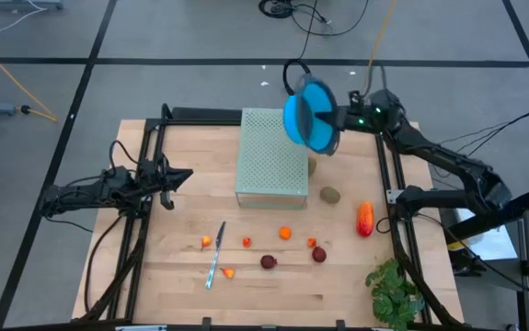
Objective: Pick & Place Fruit
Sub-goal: Put the blue strainer bowl on the shelf
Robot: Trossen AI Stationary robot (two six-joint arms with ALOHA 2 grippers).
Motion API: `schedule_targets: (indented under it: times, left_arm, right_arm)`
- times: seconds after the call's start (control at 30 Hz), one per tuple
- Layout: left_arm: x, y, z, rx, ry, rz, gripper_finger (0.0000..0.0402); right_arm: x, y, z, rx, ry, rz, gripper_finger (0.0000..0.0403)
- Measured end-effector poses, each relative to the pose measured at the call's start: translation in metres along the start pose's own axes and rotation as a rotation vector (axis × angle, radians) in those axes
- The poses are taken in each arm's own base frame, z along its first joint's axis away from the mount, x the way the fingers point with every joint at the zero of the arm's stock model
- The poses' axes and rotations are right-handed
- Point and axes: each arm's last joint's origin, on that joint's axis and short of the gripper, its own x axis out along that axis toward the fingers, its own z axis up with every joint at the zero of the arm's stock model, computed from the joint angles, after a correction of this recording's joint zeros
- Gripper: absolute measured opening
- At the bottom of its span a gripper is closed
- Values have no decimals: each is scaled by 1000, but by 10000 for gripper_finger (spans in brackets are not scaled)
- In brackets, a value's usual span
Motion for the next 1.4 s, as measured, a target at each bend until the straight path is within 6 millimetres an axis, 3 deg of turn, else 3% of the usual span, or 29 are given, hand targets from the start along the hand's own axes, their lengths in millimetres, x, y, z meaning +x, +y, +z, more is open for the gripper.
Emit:
schedule_targets:
  times: [0.4, 0.6, 0.9, 1.4]
  left_arm:
    - [0, 0, 0, 3, 1, 0, 10]
    - [0, 0, 0, 7, 1, 1, 10]
    - [0, 0, 0, 8, 1, 1, 10]
    - [0, 0, 0, 7, -2, 1, 10]
  right_arm:
    - [37, 31, 38, -1, 181, -306, 0]
    - [53, 34, 50, 27, 246, -369, 0]
    - [78, 26, 41, 72, 320, -404, 0]
    - [102, 21, 24, 43, 313, -478, 0]
